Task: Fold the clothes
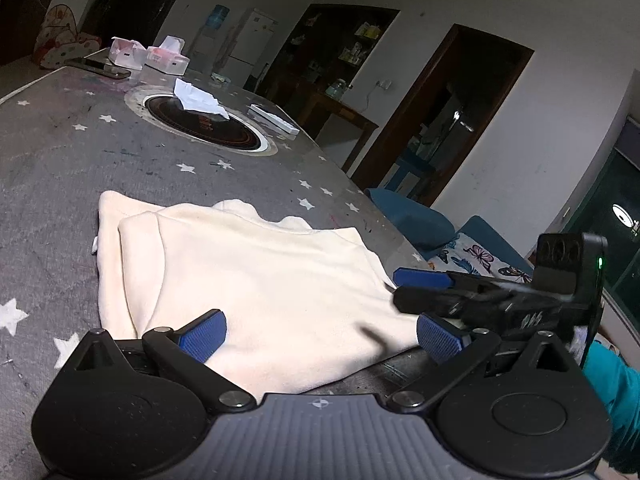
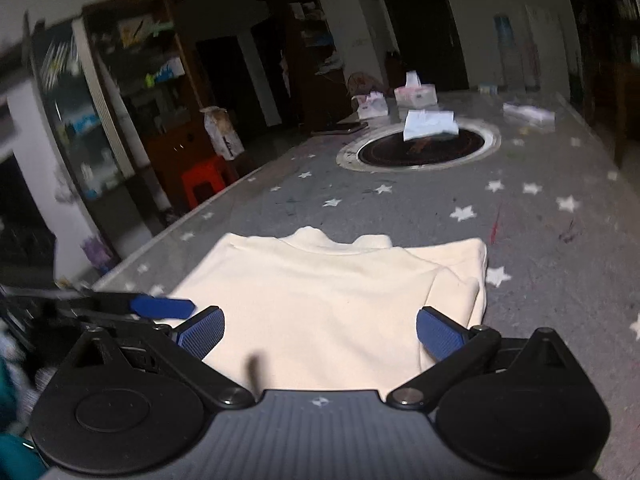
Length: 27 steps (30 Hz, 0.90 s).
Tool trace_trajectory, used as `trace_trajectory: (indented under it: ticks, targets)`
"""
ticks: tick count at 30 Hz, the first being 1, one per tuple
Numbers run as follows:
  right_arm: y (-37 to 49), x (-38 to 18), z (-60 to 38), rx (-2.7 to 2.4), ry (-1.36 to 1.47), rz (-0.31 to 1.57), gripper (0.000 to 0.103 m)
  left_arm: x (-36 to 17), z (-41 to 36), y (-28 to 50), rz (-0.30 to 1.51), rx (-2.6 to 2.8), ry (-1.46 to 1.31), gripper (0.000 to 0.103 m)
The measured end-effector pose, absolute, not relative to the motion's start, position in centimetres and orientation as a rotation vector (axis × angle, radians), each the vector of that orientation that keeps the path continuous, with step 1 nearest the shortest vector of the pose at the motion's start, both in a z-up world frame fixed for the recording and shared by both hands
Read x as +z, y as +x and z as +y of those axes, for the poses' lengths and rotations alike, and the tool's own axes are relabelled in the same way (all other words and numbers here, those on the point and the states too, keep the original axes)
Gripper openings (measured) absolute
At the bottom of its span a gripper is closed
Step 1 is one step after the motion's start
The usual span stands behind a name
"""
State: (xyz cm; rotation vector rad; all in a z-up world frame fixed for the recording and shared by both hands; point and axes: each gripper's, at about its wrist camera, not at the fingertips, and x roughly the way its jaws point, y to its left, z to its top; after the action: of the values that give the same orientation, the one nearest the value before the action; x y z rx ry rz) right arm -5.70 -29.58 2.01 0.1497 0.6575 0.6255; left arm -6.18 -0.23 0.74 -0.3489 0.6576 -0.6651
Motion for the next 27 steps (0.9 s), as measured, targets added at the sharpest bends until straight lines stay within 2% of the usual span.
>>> trace_trajectory:
  ticks: [17, 27]
  targets:
    - [-0.5, 0.6, -28.5, 0.651, 0.161, 0.716, 0.103, 0.6, -0.6, -6.4, 0.648, -0.678, -0.296, 0.103]
    - [0.9, 1.9, -25.7, 0.731, 0.136, 0.720, 0.103, 0.6, -0.7, -6.5, 0.648, -0.680, -0.282, 0.103]
